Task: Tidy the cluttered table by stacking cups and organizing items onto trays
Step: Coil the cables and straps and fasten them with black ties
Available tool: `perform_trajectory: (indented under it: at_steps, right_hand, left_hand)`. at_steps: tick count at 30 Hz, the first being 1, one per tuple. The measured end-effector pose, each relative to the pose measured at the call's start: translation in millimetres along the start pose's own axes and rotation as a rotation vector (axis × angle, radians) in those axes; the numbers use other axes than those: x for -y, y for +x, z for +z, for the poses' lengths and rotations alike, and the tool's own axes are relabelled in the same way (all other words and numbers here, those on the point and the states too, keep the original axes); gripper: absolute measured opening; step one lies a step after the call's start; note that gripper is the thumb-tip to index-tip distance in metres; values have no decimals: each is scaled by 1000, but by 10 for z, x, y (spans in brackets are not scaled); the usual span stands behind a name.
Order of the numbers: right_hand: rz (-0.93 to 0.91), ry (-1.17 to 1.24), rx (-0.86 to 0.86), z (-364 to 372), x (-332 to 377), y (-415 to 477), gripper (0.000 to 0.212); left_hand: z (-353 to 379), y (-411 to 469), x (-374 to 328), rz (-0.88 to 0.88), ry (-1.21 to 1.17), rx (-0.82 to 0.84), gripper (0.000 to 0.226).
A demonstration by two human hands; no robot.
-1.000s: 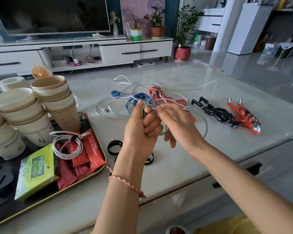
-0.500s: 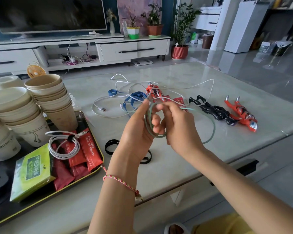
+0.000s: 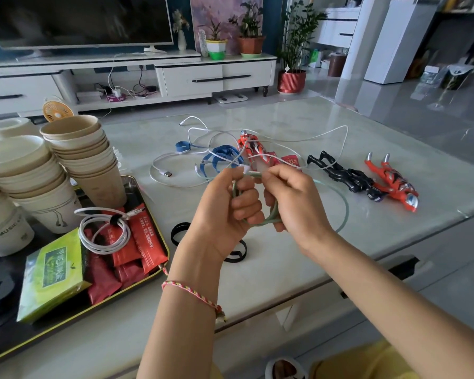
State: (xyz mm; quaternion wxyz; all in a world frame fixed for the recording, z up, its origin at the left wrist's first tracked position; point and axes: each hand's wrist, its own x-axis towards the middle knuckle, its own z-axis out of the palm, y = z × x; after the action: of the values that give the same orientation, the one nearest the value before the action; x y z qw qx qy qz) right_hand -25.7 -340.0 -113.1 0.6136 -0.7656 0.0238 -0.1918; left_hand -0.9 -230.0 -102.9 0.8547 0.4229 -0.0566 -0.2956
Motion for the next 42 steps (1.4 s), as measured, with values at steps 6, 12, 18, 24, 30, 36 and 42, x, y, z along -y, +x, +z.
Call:
perform_trajectory:
  at_steps: [6,12,18,24,30,36,42]
  right_hand:
    - [-357,-326,-78,63,-45,-43,18]
    - [-409,-377,24,9,-90,40,20]
    - [-393,-332,198,-105,-76,98,20]
    - [-472,-595,204,-294,-81,78,46]
    - [-368,-699,208,-521,-180,196,36]
    - [-422,-981,341,-587,-219,292,38]
    - [-365,-1048,23,-351,-106,318,35]
  left_hand:
    - [-35,12,-11,-94,-139,77,61]
    - [-97,-46,-77,-115,-130,129,35]
    - [-57,-81,-70,-37,-255,89,25]
    - [-265,-90,-153,140,-518,-22,52]
    - [-351,-181,-294,303,-656,-8,33]
    - [-139,-179,-222,232,-188,44,50]
    - [109,-23,172,12,432,-223,30]
